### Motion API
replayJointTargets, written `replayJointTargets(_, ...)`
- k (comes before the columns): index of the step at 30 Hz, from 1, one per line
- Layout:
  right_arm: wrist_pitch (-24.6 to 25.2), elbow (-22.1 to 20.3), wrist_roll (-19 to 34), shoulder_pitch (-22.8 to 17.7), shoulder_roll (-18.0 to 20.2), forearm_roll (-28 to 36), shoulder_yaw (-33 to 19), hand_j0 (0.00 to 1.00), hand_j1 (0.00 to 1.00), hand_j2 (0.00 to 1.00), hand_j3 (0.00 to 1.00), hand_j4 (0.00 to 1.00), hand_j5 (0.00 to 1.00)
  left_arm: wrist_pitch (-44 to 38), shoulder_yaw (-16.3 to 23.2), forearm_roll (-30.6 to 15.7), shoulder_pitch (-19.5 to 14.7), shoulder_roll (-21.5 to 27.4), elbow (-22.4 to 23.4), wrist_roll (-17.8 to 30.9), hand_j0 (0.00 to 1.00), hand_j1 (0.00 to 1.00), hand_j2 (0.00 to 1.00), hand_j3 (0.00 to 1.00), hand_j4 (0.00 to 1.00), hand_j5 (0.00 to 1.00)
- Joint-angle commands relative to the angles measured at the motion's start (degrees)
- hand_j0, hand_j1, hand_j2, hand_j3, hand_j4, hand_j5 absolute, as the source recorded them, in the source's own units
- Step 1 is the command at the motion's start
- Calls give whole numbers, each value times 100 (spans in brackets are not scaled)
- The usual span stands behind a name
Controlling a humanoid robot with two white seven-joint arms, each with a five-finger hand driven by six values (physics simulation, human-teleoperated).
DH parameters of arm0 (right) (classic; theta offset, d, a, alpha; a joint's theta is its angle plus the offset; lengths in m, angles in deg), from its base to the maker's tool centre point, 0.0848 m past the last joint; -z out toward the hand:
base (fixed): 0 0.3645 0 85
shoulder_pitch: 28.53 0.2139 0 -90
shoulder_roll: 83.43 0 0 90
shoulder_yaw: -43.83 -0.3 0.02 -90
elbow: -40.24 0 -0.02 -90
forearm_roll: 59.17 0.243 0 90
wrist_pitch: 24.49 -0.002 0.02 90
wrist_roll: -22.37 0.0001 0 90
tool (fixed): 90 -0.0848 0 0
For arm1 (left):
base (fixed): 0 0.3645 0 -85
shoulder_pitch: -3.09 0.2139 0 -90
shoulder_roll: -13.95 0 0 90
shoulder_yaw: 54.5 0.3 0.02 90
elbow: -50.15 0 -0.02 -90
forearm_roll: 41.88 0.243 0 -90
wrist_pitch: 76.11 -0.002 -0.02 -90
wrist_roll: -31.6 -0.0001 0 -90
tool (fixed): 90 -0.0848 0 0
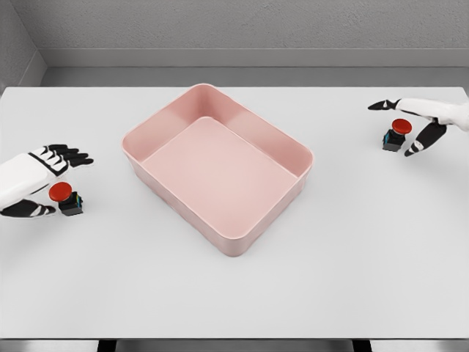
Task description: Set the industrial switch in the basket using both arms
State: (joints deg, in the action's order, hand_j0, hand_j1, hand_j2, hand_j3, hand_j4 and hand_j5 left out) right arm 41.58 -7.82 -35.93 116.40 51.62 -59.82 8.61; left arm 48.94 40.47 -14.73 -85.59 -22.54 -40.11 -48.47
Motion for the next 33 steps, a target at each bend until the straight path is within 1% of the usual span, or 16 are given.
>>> replayJointTargets(1, 11, 103, 3, 0, -32, 12, 6, 100, 100, 100, 100, 100, 100, -4, 109, -34, -44, 2, 220, -8, 100, 100, 100, 100, 100, 100)
replayJointTargets(4, 11, 341, -5, 79, -172, -164, 6, 100, 100, 100, 100, 100, 100, -4, 259, -34, -88, -7, 264, -8, 100, 100, 100, 100, 100, 100)
replayJointTargets(6, 11, 560, 3, 158, -313, -181, 15, 99, 99, 99, 99, 99, 99, -4, 268, -25, -88, -15, 273, -8, 100, 100, 100, 100, 100, 100)
replayJointTargets(8, 160, 569, 3, 193, -322, -208, 24, 98, 98, 98, 98, 98, 98, -4, 268, 142, -88, -217, 282, -8, 100, 100, 100, 100, 100, 100)
replayJointTargets(11, 345, 569, -5, 246, -471, -401, 24, 98, 98, 98, 98, 98, 98, -4, 276, 160, -88, -253, 282, -8, 100, 100, 100, 100, 100, 100)
replayJointTargets(15, 354, 578, 3, 246, -480, -401, 42, 96, 96, 96, 96, 96, 96, -4, 347, 186, -97, -305, 282, -8, 99, 99, 99, 99, 99, 99)
replayJointTargets(16, 354, 587, 3, 246, -480, -401, 42, 94, 94, 94, 94, 94, 94, -4, 347, 186, -88, -279, 282, -8, 86, 86, 86, 86, 86, 86)
replayJointTargets(17, 362, 587, -5, 246, -480, -401, 42, 94, 94, 94, 94, 94, 94, -4, 347, 186, -88, -279, 282, -8, 77, 77, 77, 77, 77, 77)
replayJointTargets(18, 354, 622, -5, 246, -480, -401, 42, 94, 94, 94, 94, 94, 94, -4, 355, 186, -88, -270, 291, -8, 72, 72, 72, 72, 72, 72)
replayJointTargets(19, 354, 701, -14, 246, -515, -471, 68, 94, 94, 94, 94, 94, 94, -4, 347, 186, -88, -261, 361, -8, 72, 72, 72, 72, 72, 72)
replayJointTargets(22, 371, 710, -32, 246, -533, -542, 77, 90, 90, 90, 90, 90, 90, -4, 347, 177, -106, -253, 457, -8, 66, 66, 66, 66, 66, 66)
replayJointTargets(24, 371, 719, -32, 246, -533, -551, 86, 86, 86, 86, 86, 86, 86, -4, 347, 177, -106, -253, 466, -17, 60, 60, 60, 60, 60, 60)
replayJointTargets(25, 371, 719, -32, 246, -533, -551, 86, 86, 86, 86, 86, 86, 86, -4, 347, 177, -106, -253, 458, -17, 53, 53, 53, 53, 53, 53)
replayJointTargets(27, 345, 798, -32, 246, -533, -559, 86, 83, 83, 83, 83, 83, 83, -4, 347, 177, -106, -253, 458, -17, 52, 52, 52, 52, 52, 52)
replayJointTargets(28, 345, 798, -32, 246, -533, -559, 86, 83, 83, 83, 83, 83, 83, -4, 347, 177, -106, -253, 458, -17, 45, 45, 45, 45, 45, 45)
replayJointTargets(33, 345, 842, -32, 255, -524, -568, 86, 78, 78, 78, 78, 78, 78, -4, 347, 168, -106, -253, 431, -8, 34, 34, 34, 34, 34, 34)
